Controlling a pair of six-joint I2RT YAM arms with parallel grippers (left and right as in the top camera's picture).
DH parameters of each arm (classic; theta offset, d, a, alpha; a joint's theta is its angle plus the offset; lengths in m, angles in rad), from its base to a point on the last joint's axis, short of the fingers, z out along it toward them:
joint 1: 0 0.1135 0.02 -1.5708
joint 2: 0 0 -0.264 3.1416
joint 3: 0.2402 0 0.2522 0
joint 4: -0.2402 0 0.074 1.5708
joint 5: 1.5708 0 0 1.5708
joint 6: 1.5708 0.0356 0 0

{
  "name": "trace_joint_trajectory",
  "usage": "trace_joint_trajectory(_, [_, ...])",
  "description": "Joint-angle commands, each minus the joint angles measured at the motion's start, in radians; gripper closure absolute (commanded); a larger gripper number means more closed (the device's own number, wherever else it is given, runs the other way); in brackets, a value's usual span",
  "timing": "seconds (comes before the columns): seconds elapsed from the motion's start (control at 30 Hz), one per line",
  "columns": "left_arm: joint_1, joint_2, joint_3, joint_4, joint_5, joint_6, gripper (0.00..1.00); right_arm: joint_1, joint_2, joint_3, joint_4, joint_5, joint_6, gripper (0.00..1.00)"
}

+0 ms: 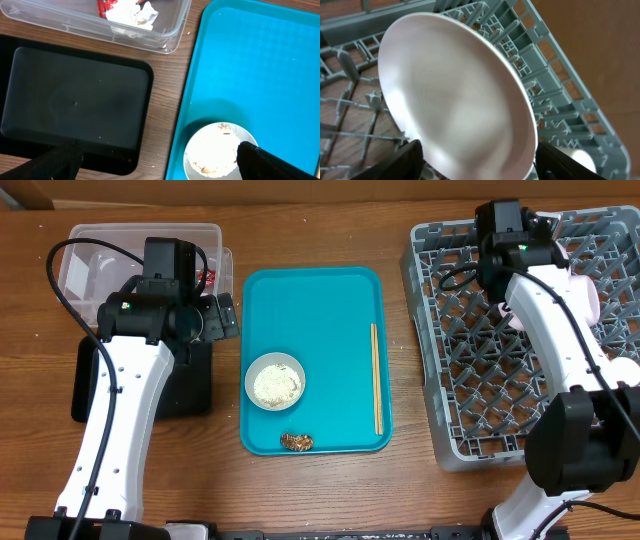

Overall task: Sort waste into correct bins and load items into the dishwasher
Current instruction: 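Lift the pink plate and set it in the dish rack, then move right gripper down to the chopsticks on the tray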

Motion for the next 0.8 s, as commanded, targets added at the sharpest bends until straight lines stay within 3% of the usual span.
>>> trace_joint_trajectory(0.0, [0.003, -0.010, 0.022, 0.003, -0.009, -0.014, 0.00, 0.002, -0.091, 0.080, -0.020, -0.073, 0.003, 0.20])
trace_joint_trajectory(0.1, [0.003, -0.010, 0.022, 0.003, -0.008, -0.014, 0.00, 0.002, -0.150, 0.102, -0.054, -0.227, -0.002, 0.20])
trace_joint_trajectory(0.2, [0.003, -0.010, 0.022, 0.005, -0.008, -0.014, 0.00, 0.004, -0.222, 0.103, -0.094, -0.610, -0.003, 0.20])
trace_joint_trajectory(0.33, [0.003, -0.010, 0.022, 0.004, 0.000, -0.014, 0.00, 0.029, -0.223, 0.093, -0.168, -0.931, -0.003, 0.20])
trace_joint_trajectory(0.53, [0.003, -0.010, 0.022, 0.007, 0.024, -0.014, 0.00, 0.172, -0.214, -0.050, -0.192, -0.981, 0.002, 0.20])
trace_joint_trajectory(0.77, [0.003, -0.010, 0.022, 0.007, 0.024, -0.014, 0.00, 0.319, -0.160, -0.231, -0.092, -0.982, 0.062, 0.23])
